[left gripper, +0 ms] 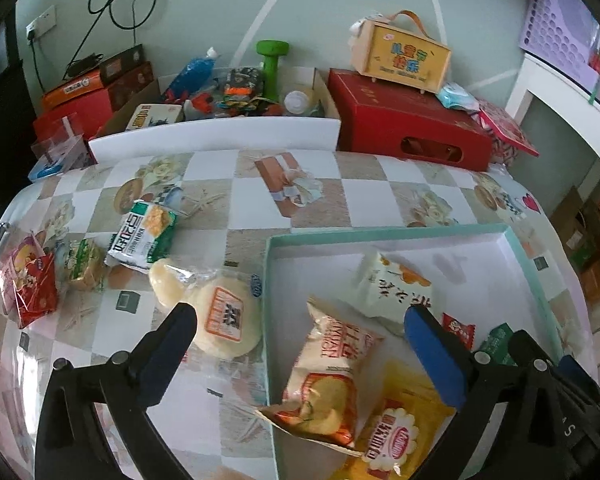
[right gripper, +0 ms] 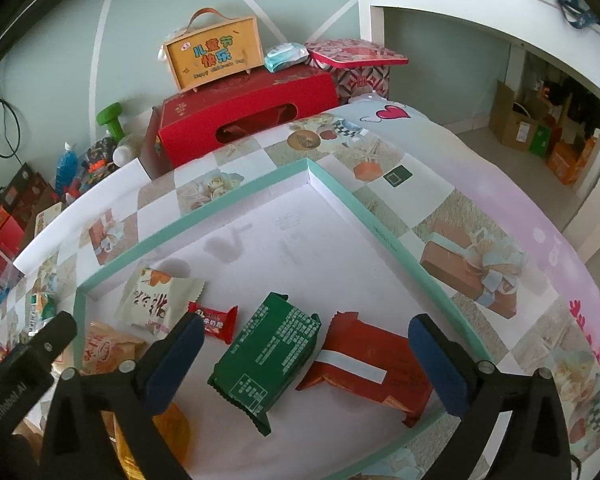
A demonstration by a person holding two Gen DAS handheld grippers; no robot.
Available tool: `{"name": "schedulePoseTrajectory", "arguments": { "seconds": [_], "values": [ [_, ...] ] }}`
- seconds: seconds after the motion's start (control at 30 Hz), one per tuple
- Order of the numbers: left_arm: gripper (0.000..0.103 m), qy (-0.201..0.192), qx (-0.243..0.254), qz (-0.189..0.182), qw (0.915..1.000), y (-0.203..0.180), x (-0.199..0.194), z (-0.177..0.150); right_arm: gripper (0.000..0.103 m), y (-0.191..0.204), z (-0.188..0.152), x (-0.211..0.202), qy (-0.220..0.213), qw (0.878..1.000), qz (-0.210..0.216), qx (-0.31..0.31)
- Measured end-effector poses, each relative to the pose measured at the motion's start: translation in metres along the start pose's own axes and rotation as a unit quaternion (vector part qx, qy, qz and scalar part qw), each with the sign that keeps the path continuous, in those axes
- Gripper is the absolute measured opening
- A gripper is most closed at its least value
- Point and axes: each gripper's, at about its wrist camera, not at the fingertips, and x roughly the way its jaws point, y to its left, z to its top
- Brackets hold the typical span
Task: Organize snacks
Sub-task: 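Withdraw both tools from the tray back toward the table snacks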
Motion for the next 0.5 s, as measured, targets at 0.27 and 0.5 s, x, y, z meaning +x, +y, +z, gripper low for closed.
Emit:
{"name": "schedulePoseTrajectory", "arguments": {
  "seconds": [0.27, 0.5],
  "values": [
    [0.103, -0.009, -0.013, 0.0, 0.9999, 0.011, -0.003, 0.003, 0.103, 0.002, 0.0, -0.002, -0.005, 1.0, -0.007, -0.002],
    [0.103, -0.009, -0.019, 0.011, 0.9997, 0.024, -0.003, 0.004, 0.103, 0.01, -0.001, -0.002, -0.005, 1.0, -0.008, -0.013]
  ]
}}
